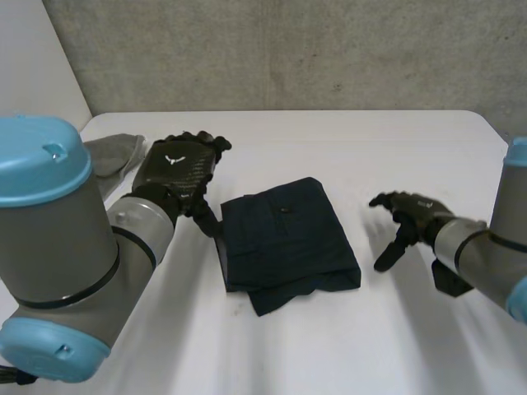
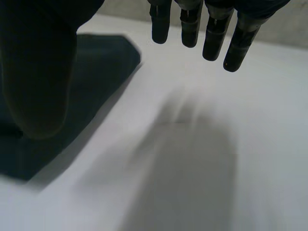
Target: Fold the laundry.
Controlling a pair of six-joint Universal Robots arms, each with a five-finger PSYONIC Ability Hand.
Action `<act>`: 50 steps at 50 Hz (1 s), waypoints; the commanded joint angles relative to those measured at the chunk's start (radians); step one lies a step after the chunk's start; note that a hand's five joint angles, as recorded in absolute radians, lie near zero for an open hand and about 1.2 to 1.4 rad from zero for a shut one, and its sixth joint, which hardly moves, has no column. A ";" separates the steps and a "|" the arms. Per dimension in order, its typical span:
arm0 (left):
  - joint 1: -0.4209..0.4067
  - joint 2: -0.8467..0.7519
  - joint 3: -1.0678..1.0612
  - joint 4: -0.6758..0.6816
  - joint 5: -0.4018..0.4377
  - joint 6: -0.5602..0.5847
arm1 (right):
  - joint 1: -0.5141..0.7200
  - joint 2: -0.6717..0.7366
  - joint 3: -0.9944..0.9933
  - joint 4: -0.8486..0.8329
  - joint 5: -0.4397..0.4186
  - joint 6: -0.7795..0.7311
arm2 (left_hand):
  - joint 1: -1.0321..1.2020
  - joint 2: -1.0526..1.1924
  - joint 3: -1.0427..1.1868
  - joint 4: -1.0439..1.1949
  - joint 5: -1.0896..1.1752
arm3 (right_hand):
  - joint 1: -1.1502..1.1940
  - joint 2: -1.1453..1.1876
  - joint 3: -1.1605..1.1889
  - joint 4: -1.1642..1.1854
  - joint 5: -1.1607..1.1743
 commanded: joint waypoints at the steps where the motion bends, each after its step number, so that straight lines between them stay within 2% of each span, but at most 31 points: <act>1: 0.005 0.010 -0.017 0.008 0.086 -0.015 | 0.002 0.001 0.077 -0.046 -0.036 0.031 | -0.024 -0.026 -0.032 -0.026 -0.041 | 0.015 -0.046 -0.020 -0.057 -0.060; 14: 0.013 0.012 -0.022 0.006 0.095 -0.037 | 0.067 0.070 0.072 -0.160 -0.039 0.118 | -0.021 -0.023 -0.030 -0.023 -0.038 | 0.046 -0.015 0.011 -0.026 -0.029; 28: 0.013 0.010 -0.035 0.006 0.095 -0.037 | 0.123 0.168 -0.011 -0.172 -0.037 0.147 | -0.024 -0.026 -0.032 -0.026 -0.041 | 0.166 0.106 0.131 0.094 0.091; 32: 0.011 0.010 -0.035 0.006 0.095 -0.038 | 0.135 0.191 -0.037 -0.172 -0.033 0.157 | -0.024 -0.026 -0.032 -0.026 -0.041 | 0.307 0.246 0.272 0.235 0.232; 36: 0.011 0.010 -0.037 0.008 0.095 -0.037 | 0.137 0.212 -0.060 -0.175 -0.031 0.157 | -0.024 -0.026 -0.032 -0.026 -0.041 | 0.629 0.569 0.594 0.558 0.555; 40: 0.010 0.010 -0.040 0.006 0.095 -0.037 | 0.141 0.220 -0.075 -0.208 -0.030 0.155 | -0.024 -0.026 -0.032 -0.026 -0.041 | 1.207 1.146 1.172 1.135 1.132; 50: 0.015 0.009 -0.045 0.008 0.094 -0.038 | 0.137 0.269 -0.222 -0.228 -0.033 0.114 | -0.024 -0.026 -0.032 -0.026 -0.041 | 1.237 1.176 1.202 1.165 1.162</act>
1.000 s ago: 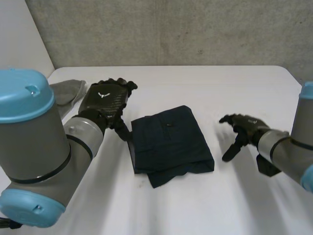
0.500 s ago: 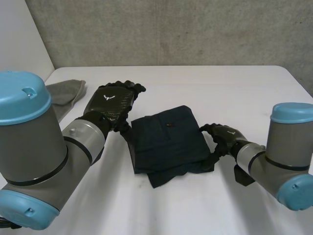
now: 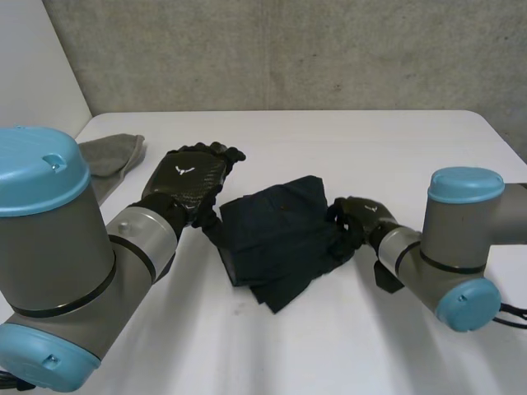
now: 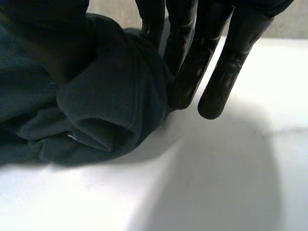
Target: Fold the laundry.
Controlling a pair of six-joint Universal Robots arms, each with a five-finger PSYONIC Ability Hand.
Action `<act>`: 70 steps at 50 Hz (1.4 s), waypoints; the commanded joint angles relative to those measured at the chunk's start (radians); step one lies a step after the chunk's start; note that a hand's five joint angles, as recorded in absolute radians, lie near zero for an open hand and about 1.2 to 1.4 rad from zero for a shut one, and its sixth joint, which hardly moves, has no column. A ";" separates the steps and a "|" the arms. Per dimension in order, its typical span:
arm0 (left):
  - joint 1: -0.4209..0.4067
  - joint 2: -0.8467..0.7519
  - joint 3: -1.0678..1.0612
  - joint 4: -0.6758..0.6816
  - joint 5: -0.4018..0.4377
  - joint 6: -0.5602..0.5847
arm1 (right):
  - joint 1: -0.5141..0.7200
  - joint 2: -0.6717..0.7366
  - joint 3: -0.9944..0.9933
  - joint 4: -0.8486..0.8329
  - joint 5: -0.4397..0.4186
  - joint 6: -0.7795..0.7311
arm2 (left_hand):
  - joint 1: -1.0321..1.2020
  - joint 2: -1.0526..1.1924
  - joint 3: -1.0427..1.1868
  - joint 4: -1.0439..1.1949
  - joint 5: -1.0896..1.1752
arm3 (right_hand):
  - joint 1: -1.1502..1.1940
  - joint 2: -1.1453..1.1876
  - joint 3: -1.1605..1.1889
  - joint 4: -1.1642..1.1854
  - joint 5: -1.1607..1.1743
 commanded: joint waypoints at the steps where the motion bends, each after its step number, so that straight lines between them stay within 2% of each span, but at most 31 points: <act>1: 0.003 -0.003 -0.002 0.000 -0.001 -0.001 | -0.005 0.052 -0.138 -0.003 -0.002 -0.038 | -0.024 -0.026 -0.032 -0.026 -0.041 | 0.686 0.404 0.338 0.338 0.405; 10: 0.005 -0.006 -0.008 0.000 -0.004 -0.001 | -0.056 0.202 -0.413 0.035 0.008 -0.166 | -0.024 -0.026 -0.032 -0.026 -0.041 | 0.686 0.404 0.338 0.338 0.405; 21: 0.006 -0.017 -0.007 0.002 -0.004 -0.001 | -0.178 0.423 -0.816 0.190 0.031 -0.196 | -0.024 -0.026 -0.032 -0.026 -0.041 | 0.686 0.404 0.338 0.338 0.405; 28: 0.006 -0.029 -0.007 0.002 -0.006 -0.001 | -0.391 0.585 -1.154 0.268 0.155 -0.283 | -0.024 -0.026 -0.032 -0.026 -0.041 | 0.686 0.404 0.338 0.338 0.405; 32: 0.006 -0.034 -0.007 0.002 -0.007 -0.001 | -0.474 0.642 -1.244 0.273 0.212 -0.381 | -0.024 -0.026 -0.032 -0.026 -0.041 | 0.686 0.404 0.338 0.338 0.405; 35: 0.008 -0.041 -0.007 0.002 -0.007 -0.001 | -0.507 0.653 -1.248 0.271 0.232 -0.421 | -0.024 -0.026 -0.032 -0.026 -0.041 | 0.686 0.404 0.338 0.338 0.405; 43: 0.006 -0.067 0.004 0.003 -0.007 -0.001 | -0.542 0.650 -1.176 0.291 0.206 -0.438 | -0.024 -0.026 -0.032 -0.026 -0.041 | 0.686 0.404 0.338 0.338 0.405; 44: 0.006 -0.069 0.005 0.003 -0.007 -0.001 | -0.542 0.647 -1.167 0.293 0.190 -0.438 | -0.024 -0.026 -0.032 -0.026 -0.041 | 0.609 0.327 0.260 0.260 0.328; 45: 0.005 -0.070 0.005 0.003 -0.007 -0.001 | -0.542 0.645 -1.163 0.294 0.180 -0.438 | -0.024 -0.026 -0.032 -0.026 -0.041 | 0.384 0.102 0.036 0.036 0.103; 46: 0.005 -0.070 0.005 0.003 -0.009 -0.001 | -0.542 0.644 -1.162 0.296 0.177 -0.438 | -0.024 -0.026 -0.032 -0.026 -0.041 | 0.083 -0.199 -0.266 -0.266 -0.198; 47: 0.005 -0.070 0.005 0.003 -0.007 -0.001 | -0.542 0.642 -1.160 0.297 0.173 -0.438 | -0.024 -0.026 -0.032 -0.026 -0.041 | -0.426 -0.708 -0.775 -0.775 -0.707; 48: 0.005 -0.070 0.005 0.003 -0.009 -0.001 | -0.542 0.642 -1.160 0.297 0.171 -0.438 | -0.024 -0.026 -0.032 -0.026 -0.041 | -0.535 -0.817 -0.884 -0.884 -0.816; 55: 0.003 -0.064 0.002 0.002 -0.011 -0.003 | -0.542 0.635 -1.160 0.302 0.171 -0.444 | -0.024 -0.026 -0.032 -0.026 -0.041 | -0.535 -0.817 -0.884 -0.884 -0.816; 62: 0.003 -0.054 -0.005 -0.001 -0.011 -0.015 | -0.539 0.561 -1.090 0.362 0.176 -0.487 | -0.024 -0.026 -0.032 -0.026 -0.041 | -0.535 -0.817 -0.884 -0.884 -0.816; 70: 0.011 -0.049 -0.007 -0.004 -0.012 -0.015 | -0.582 0.383 -0.912 0.379 0.220 -0.682 | -0.024 -0.026 -0.032 -0.026 -0.041 | -0.535 -0.817 -0.884 -0.884 -0.816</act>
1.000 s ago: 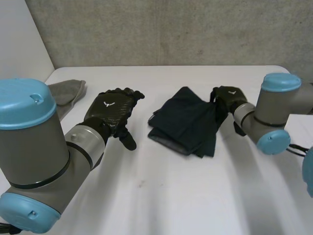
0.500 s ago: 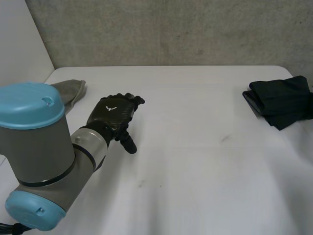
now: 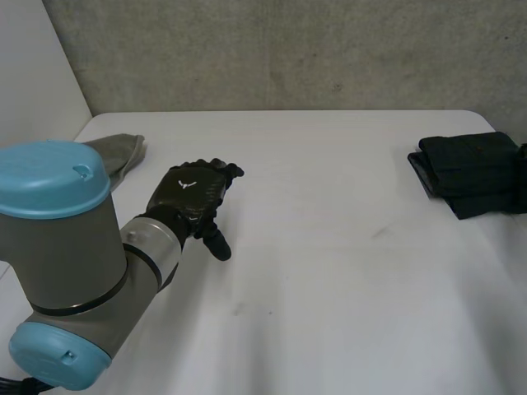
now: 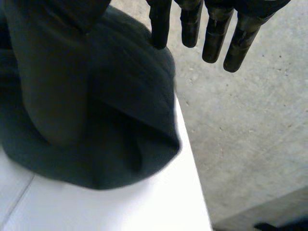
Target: Fold the laundry.
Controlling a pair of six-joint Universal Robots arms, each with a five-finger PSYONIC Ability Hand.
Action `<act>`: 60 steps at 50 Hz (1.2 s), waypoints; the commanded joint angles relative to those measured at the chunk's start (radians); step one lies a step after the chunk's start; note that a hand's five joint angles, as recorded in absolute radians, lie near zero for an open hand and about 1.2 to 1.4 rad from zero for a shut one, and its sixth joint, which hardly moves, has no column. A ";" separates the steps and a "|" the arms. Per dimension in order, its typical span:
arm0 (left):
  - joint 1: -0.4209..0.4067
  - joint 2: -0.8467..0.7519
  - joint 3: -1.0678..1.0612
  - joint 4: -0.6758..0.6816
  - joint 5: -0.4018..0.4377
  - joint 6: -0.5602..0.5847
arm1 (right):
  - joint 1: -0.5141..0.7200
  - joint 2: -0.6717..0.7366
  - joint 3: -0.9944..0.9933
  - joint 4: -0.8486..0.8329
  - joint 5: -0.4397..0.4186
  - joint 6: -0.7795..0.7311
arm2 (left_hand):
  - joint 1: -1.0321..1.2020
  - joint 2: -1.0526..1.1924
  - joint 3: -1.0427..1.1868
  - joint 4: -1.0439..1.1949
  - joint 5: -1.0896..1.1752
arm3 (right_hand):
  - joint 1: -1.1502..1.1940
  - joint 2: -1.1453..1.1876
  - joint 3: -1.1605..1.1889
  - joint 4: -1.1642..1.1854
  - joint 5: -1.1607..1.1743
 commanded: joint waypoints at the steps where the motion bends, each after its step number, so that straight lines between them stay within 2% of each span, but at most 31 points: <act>1: 0.009 0.004 -0.001 -0.003 -0.001 0.000 | -0.040 -0.176 0.176 0.011 0.034 -0.231 | -0.024 -0.026 -0.032 -0.026 -0.041 | -0.026 -0.043 -0.037 -0.057 -0.073; 6: 0.013 0.025 -0.002 -0.003 -0.001 0.000 | -0.044 -0.252 0.220 0.010 0.055 -0.440 | -0.024 -0.026 -0.032 -0.026 -0.041 | -0.026 -0.043 -0.037 -0.057 -0.073; 9: 0.015 0.035 -0.002 -0.003 -0.001 0.000 | -0.047 -0.293 0.216 0.005 0.107 -0.523 | -0.024 -0.026 -0.032 -0.026 -0.041 | -0.026 -0.043 -0.037 -0.057 -0.073; 13: 0.021 0.053 -0.002 -0.003 -0.001 0.000 | -0.041 -0.351 0.205 -0.042 0.146 -0.540 | -0.024 -0.026 -0.032 -0.026 -0.041 | -0.026 -0.043 -0.037 -0.057 -0.073; 18: 0.049 0.079 -0.004 0.000 -0.014 0.000 | -0.029 -0.431 0.222 -0.127 0.150 -0.527 | -0.024 -0.026 -0.032 -0.026 -0.041 | -0.026 -0.043 -0.037 -0.057 -0.073; 27: 0.118 0.100 -0.002 0.006 -0.017 0.000 | 0.164 -0.558 0.370 -0.219 0.123 -0.308 | -0.027 -0.030 -0.036 -0.029 -0.045 | -0.026 -0.043 -0.037 -0.057 -0.073; 36: 0.239 0.104 0.008 0.019 -0.011 0.009 | 0.377 -0.710 0.694 -0.260 -0.104 -0.045 | -0.027 -0.030 -0.036 -0.029 -0.045 | -0.026 -0.043 -0.037 -0.057 -0.073; 43: 0.368 0.065 0.036 0.097 -0.006 0.035 | 0.534 -0.776 0.897 -0.286 -0.202 0.065 | -0.027 -0.030 -0.036 -0.029 -0.045 | -0.026 -0.043 -0.037 -0.057 -0.073; 48: 0.456 -0.047 0.088 0.123 -0.006 0.147 | 0.646 -0.796 1.039 -0.292 -0.216 0.074 | -0.027 -0.030 -0.036 -0.029 -0.045 | -0.026 -0.043 -0.037 -0.057 -0.073; 53: 0.561 -0.189 0.155 0.134 -0.006 0.336 | 0.707 -0.795 1.137 -0.305 -0.213 0.074 | -0.027 -0.030 -0.036 -0.029 -0.045 | -0.026 -0.043 -0.037 -0.057 -0.073; 57: 0.619 -0.287 0.214 0.141 -0.007 0.415 | 0.733 -0.793 1.203 -0.337 -0.213 0.072 | -0.027 -0.030 -0.036 -0.029 -0.045 | -0.026 -0.043 -0.037 -0.057 -0.073; 60: 0.650 -0.332 0.246 0.146 -0.009 0.434 | 0.752 -0.793 1.250 -0.377 -0.212 0.072 | -0.027 -0.030 -0.036 -0.029 -0.045 | -0.026 -0.043 -0.037 -0.057 -0.073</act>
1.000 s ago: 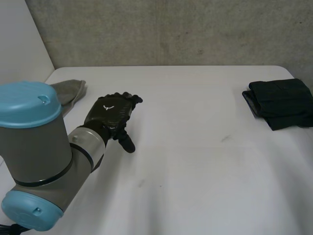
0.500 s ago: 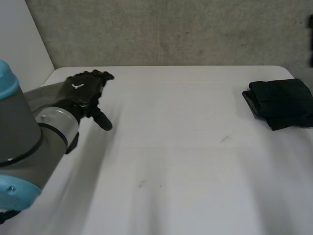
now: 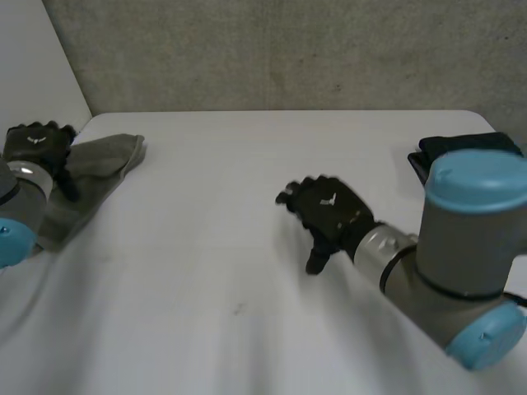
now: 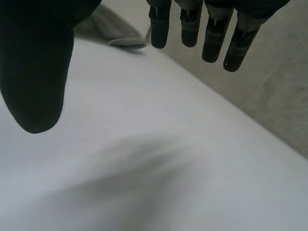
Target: Fold the laundry.
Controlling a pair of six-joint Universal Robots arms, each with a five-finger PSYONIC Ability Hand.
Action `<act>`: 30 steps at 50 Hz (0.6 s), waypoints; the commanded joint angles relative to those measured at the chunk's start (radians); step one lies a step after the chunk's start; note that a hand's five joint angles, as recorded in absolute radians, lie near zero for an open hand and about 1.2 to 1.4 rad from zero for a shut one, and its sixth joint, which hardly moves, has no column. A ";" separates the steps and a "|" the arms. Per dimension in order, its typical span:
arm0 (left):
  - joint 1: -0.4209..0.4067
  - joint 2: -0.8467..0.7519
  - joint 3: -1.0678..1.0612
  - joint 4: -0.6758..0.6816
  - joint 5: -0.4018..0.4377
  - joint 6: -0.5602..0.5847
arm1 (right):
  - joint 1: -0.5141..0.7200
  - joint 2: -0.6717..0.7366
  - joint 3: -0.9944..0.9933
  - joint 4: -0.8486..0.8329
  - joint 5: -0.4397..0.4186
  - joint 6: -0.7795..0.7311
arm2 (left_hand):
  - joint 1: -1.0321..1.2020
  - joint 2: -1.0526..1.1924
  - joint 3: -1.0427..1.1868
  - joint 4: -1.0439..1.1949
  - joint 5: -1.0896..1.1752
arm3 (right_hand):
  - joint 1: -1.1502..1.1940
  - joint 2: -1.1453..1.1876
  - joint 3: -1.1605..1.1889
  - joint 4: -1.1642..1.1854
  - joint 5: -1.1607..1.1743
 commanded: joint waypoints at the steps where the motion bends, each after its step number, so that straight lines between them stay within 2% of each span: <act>1: 0.118 -0.184 0.118 0.011 -0.004 0.131 | 0.046 0.005 0.123 -0.080 0.005 -0.005 | -0.027 -0.029 -0.036 -0.029 -0.045 | -0.026 -0.043 -0.037 -0.057 -0.063; 11: 0.146 -0.267 0.186 0.013 -0.004 0.145 | 0.046 0.003 0.170 -0.123 0.008 -0.014 | 0.026 0.025 0.017 0.024 0.009 | -0.026 -0.043 -0.037 -0.057 -0.063; 15: 0.146 -0.291 0.198 0.013 -0.006 0.156 | 0.045 0.003 0.170 -0.125 0.010 -0.014 | 0.155 0.153 0.146 0.153 0.138 | -0.026 -0.043 -0.037 -0.057 -0.063; 19: 0.144 -0.302 0.207 0.013 -0.006 0.169 | 0.042 0.003 0.170 -0.127 0.010 -0.014 | 0.384 0.382 0.375 0.382 0.366 | -0.026 -0.043 -0.037 -0.057 -0.063; 25: 0.141 -0.300 0.213 0.013 -0.004 0.172 | 0.034 0.000 0.170 -0.125 0.010 -0.014 | 1.193 1.192 1.185 1.191 1.176 | -0.026 -0.043 -0.037 -0.057 -0.063; 30: 0.123 -0.296 0.235 0.013 -0.010 0.171 | 0.031 -0.015 0.170 -0.125 0.013 -0.014 | 1.194 1.193 1.186 1.192 1.177 | -0.026 -0.043 -0.037 -0.057 -0.063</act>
